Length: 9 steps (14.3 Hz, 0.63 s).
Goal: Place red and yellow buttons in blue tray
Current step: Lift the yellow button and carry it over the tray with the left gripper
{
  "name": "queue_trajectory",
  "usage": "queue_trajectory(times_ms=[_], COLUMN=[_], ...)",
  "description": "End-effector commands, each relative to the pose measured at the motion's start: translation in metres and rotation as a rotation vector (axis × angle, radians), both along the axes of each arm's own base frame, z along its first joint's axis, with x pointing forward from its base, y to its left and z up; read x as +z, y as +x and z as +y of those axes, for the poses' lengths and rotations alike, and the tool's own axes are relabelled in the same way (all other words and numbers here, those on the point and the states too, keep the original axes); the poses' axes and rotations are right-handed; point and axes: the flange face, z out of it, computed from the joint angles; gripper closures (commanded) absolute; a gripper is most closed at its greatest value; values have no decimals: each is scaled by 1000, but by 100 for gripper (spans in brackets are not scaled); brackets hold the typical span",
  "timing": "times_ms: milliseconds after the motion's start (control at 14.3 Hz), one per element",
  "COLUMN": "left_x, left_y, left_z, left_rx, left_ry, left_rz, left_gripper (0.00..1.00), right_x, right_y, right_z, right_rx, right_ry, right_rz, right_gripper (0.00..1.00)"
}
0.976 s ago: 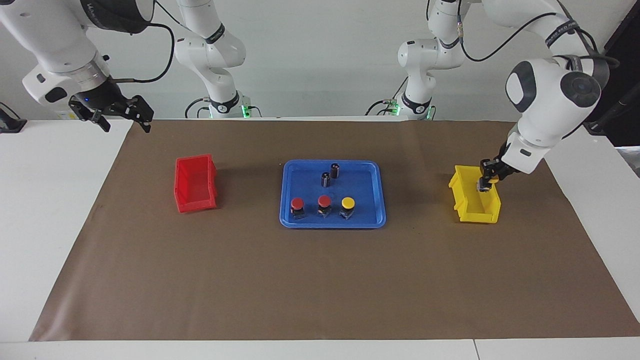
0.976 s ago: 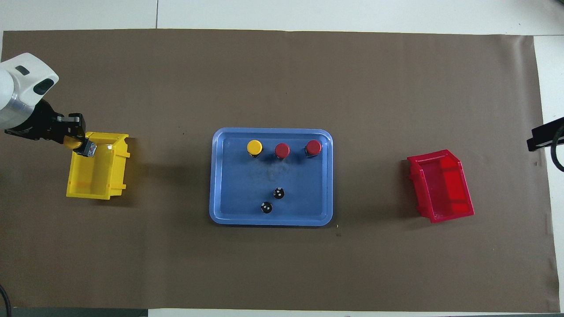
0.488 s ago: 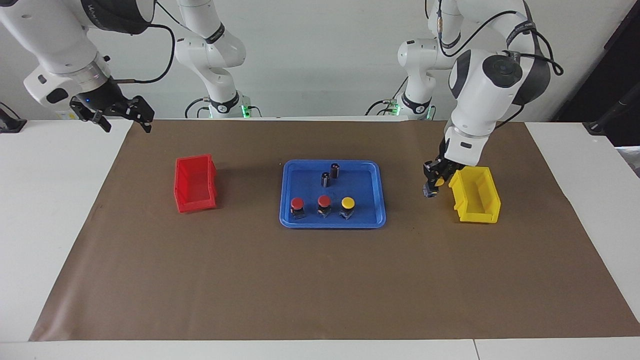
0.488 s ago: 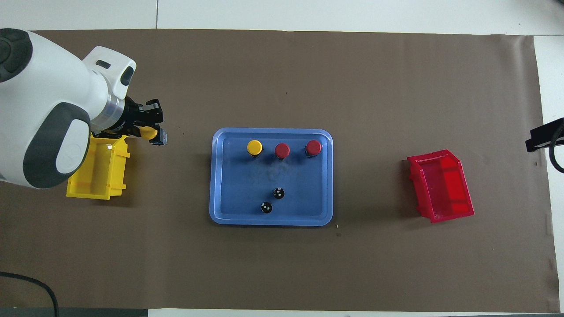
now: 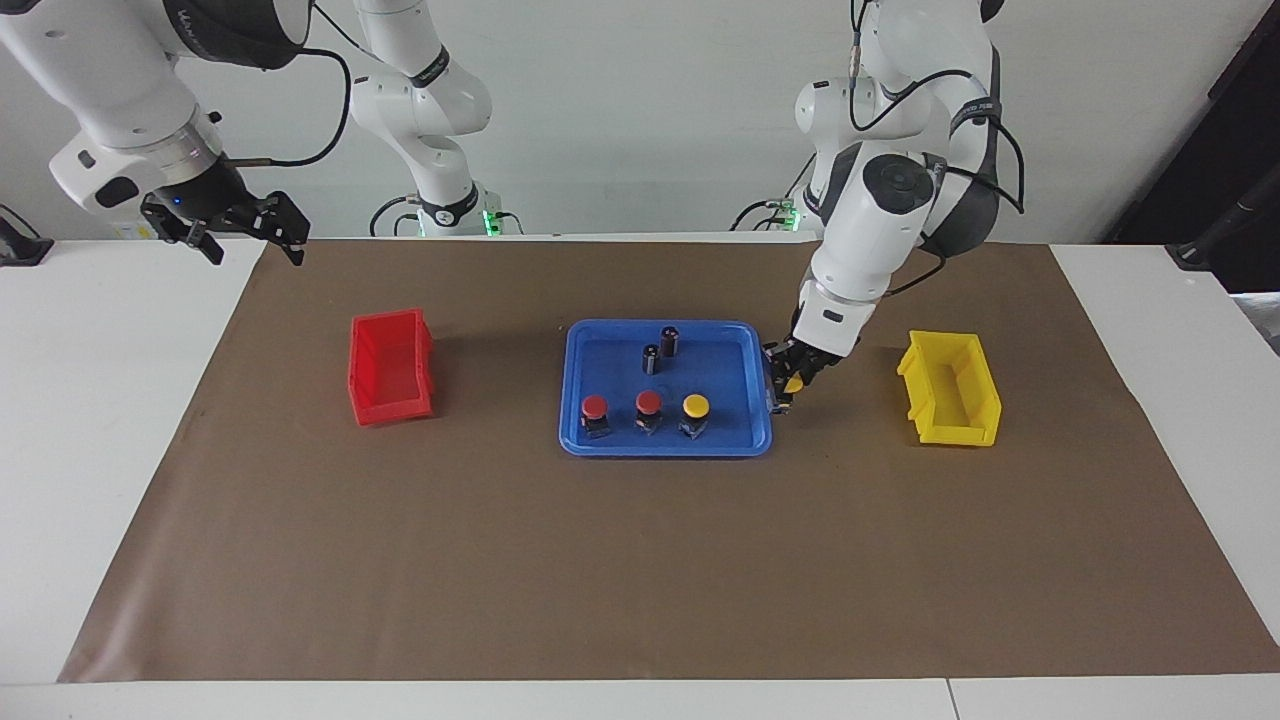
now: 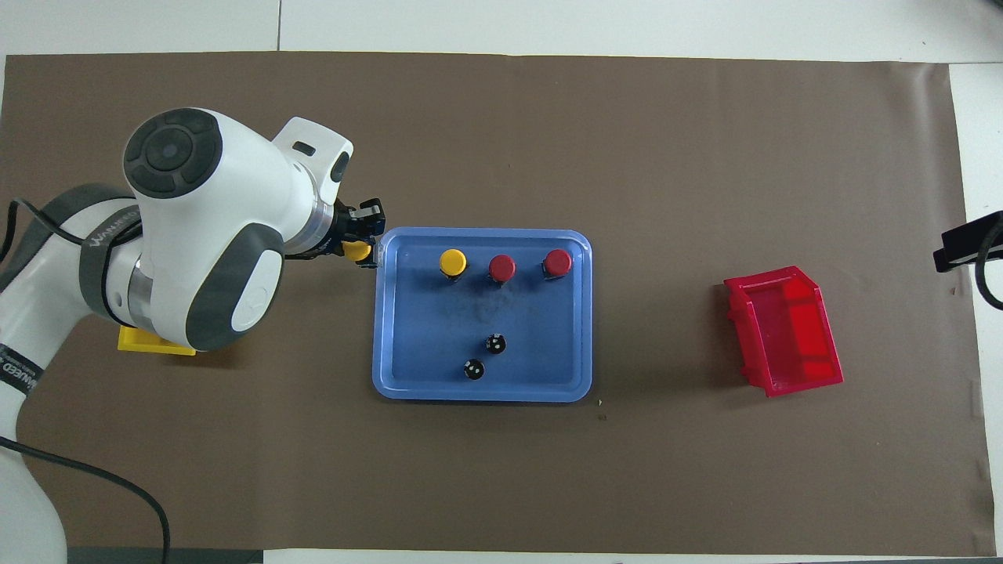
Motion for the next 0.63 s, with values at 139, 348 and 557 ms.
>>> queue_trajectory(times_ms=[139,348,557], left_x=[-23,-30,-44], left_y=[-19,-17,-16], left_z=[-26,-27,-27], left_rx=[19,20,24], left_ry=[-22,-28,-19], left_rz=[-12,-23,-16], left_gripper=[99,99,99], right_x=[0,0,0], right_y=[-6,-6,-6], right_z=[2,3,3], right_rx=[28,30,30], right_ry=[-2,-2,-2], right_rz=[-1,-1,-1], right_gripper=[0,0,0])
